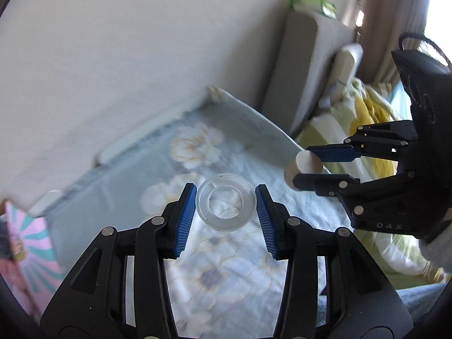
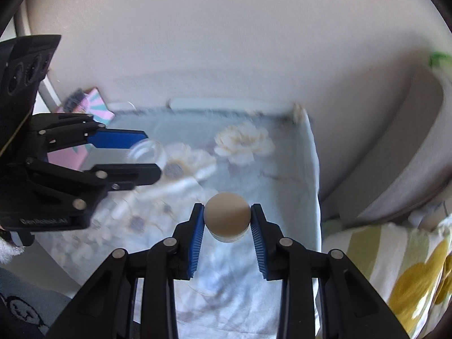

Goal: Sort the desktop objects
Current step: 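Carry tape roll and beige cap into the cardboard box and release both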

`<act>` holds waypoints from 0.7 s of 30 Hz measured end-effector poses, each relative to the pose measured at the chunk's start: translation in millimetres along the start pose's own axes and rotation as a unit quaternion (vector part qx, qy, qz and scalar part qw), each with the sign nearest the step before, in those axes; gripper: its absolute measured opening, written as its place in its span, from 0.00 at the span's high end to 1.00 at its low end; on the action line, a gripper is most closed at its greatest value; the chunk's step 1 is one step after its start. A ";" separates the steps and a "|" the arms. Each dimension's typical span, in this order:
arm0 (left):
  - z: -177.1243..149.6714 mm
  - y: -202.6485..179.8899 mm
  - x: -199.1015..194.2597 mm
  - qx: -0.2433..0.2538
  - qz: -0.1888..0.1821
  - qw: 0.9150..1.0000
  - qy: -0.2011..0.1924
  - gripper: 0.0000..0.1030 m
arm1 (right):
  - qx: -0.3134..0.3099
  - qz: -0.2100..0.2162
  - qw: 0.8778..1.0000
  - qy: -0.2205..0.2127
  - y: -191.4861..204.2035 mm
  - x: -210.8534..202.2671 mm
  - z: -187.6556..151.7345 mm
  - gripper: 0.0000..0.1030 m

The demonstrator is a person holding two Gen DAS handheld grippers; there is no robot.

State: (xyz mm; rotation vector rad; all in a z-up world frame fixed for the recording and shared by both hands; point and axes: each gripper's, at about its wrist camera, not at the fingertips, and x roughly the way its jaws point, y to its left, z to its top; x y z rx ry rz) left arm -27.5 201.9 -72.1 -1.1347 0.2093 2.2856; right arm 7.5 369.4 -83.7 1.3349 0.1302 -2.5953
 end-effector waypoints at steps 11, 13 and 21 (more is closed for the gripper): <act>-27.4 92.5 -107.9 -0.111 0.098 0.988 -0.044 0.62 | -0.097 0.060 0.993 -0.032 79.2 -7.2 86.2 0.71; -39.2 109.3 -125.1 -0.135 0.119 0.982 -0.053 0.62 | -0.123 0.072 0.989 -0.035 100.2 -3.8 99.5 0.71; -107.3 169.6 -191.3 -0.233 0.210 0.948 -0.059 0.62 | -0.217 0.156 0.963 -0.039 196.6 14.1 134.8 0.71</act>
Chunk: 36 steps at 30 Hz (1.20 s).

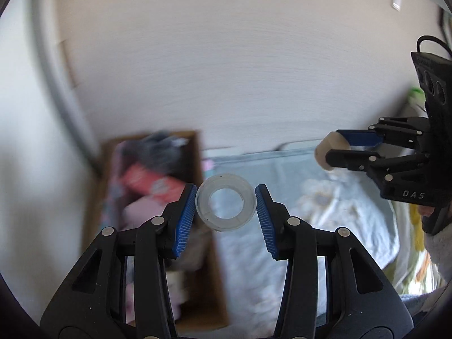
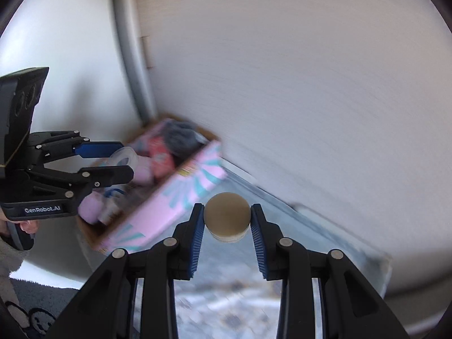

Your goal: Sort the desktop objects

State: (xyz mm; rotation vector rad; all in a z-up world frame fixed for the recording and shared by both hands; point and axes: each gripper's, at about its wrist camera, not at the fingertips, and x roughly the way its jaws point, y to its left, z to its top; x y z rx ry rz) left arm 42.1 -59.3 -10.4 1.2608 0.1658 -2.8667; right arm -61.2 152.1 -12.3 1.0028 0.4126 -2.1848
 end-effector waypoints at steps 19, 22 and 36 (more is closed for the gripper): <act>-72.1 105.3 8.8 -0.132 0.052 0.989 0.046 0.62 | -0.103 0.151 0.981 0.068 124.1 131.2 55.8 0.71; -72.3 101.1 13.8 -0.122 0.047 0.990 0.047 0.62 | -0.107 0.170 0.977 0.074 129.0 140.2 60.7 0.71; -71.1 104.2 16.8 -0.154 0.042 0.986 0.053 0.00 | 0.006 0.159 0.985 0.071 89.1 135.5 63.1 0.25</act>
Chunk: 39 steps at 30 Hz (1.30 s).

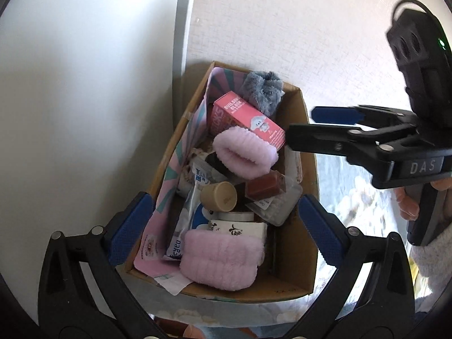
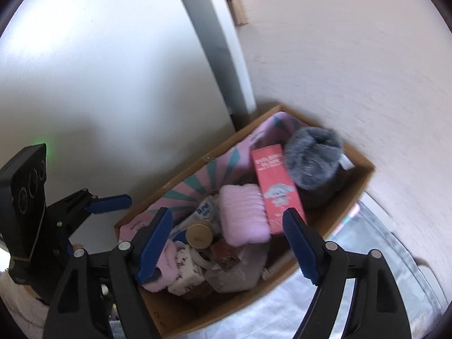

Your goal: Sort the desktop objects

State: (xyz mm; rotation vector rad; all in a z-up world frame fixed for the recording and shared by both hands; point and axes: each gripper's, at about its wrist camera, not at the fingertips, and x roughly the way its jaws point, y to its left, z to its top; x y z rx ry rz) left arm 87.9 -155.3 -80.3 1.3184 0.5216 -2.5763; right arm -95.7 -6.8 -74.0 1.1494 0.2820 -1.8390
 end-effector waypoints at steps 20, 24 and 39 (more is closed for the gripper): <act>48.6 -97.8 -66.2 0.112 0.057 0.991 -0.053 0.00 | 0.142 -0.216 0.964 -0.061 -21.1 -136.8 -53.7 0.00; 55.2 -123.0 -70.8 0.117 0.067 0.989 -0.058 0.00 | 0.205 -0.273 0.938 -0.062 -29.6 -170.8 -77.9 0.00; 35.2 -179.8 -53.5 0.130 0.047 0.990 -0.032 0.00 | 0.330 -0.363 0.868 -0.070 -31.1 -204.1 -146.5 0.00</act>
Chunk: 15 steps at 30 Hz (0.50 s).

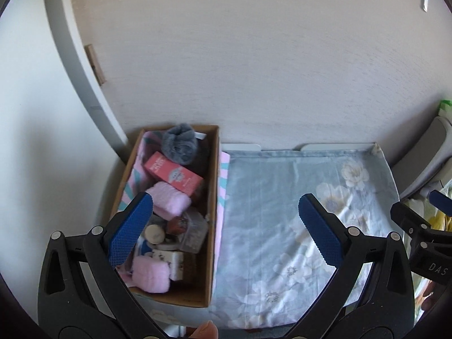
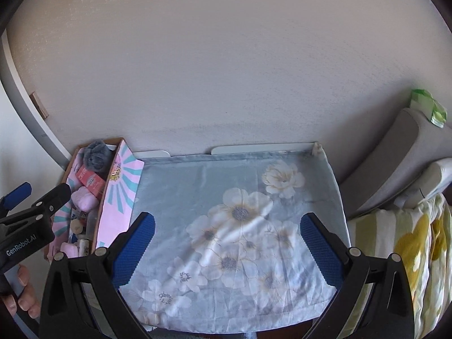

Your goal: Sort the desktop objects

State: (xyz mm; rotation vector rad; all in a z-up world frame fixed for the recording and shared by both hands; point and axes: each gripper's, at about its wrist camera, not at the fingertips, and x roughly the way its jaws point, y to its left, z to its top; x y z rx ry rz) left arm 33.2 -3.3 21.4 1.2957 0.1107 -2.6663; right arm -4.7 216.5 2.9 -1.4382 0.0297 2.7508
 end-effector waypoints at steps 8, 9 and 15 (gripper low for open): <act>2.0 -6.1 0.0 0.003 -0.001 1.000 0.000 0.00 | 0.006 -0.001 1.000 -0.001 -3.8 -1.1 -2.0 0.00; 2.3 -6.5 -0.3 0.003 0.000 1.000 0.001 0.00 | 0.006 0.000 1.000 -0.002 -3.6 -1.1 -2.3 0.00; 4.5 -4.2 2.0 0.005 0.002 1.000 -0.004 0.00 | 0.000 0.004 1.000 0.003 -0.4 1.1 -2.8 0.00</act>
